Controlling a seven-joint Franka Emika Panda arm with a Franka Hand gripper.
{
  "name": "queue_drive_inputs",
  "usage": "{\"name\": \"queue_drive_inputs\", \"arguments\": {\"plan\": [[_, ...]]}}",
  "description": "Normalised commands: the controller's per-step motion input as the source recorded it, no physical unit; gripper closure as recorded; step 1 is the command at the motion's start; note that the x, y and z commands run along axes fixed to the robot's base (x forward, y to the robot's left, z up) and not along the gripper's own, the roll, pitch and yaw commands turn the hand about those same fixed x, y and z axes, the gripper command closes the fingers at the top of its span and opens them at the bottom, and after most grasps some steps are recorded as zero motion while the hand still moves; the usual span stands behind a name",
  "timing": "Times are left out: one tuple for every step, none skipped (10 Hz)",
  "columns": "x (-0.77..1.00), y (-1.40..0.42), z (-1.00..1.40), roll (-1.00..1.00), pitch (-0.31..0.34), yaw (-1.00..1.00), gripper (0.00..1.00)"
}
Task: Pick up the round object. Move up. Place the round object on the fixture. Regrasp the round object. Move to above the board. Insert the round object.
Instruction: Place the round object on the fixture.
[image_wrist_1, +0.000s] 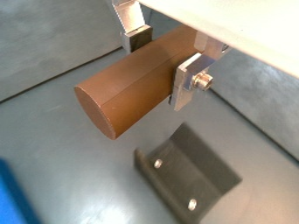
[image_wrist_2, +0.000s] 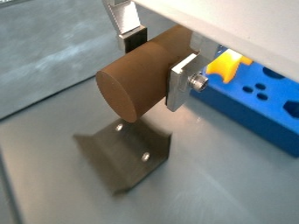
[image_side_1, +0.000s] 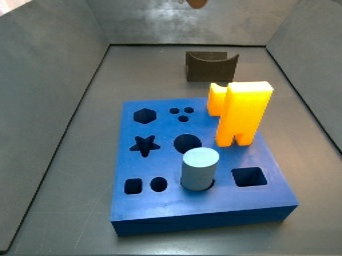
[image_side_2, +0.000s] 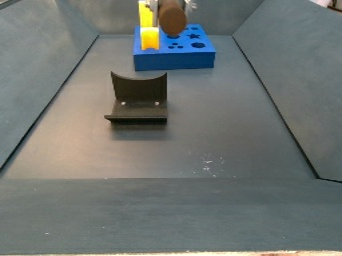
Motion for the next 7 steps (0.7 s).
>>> {"name": "queue_drive_inputs", "arguments": {"plan": [[0.19,-0.74,0.0,0.27,-0.008,0.03,1.0],[0.13,-0.45,-0.02,0.24,0.018,0.04,1.0],[0.1,-0.23,-0.02,0.23,0.026,0.04,1.0],[0.85,0.77,-0.18,-1.0,0.077,-0.18,1.0],[0.84,0.76,-0.19,-1.0,0.079,-0.19,1.0],[0.77,0.56,-0.12,-1.0,0.075,-0.19,1.0],[0.67,0.4,-0.06,-1.0,0.082,-0.19,1.0]]}}
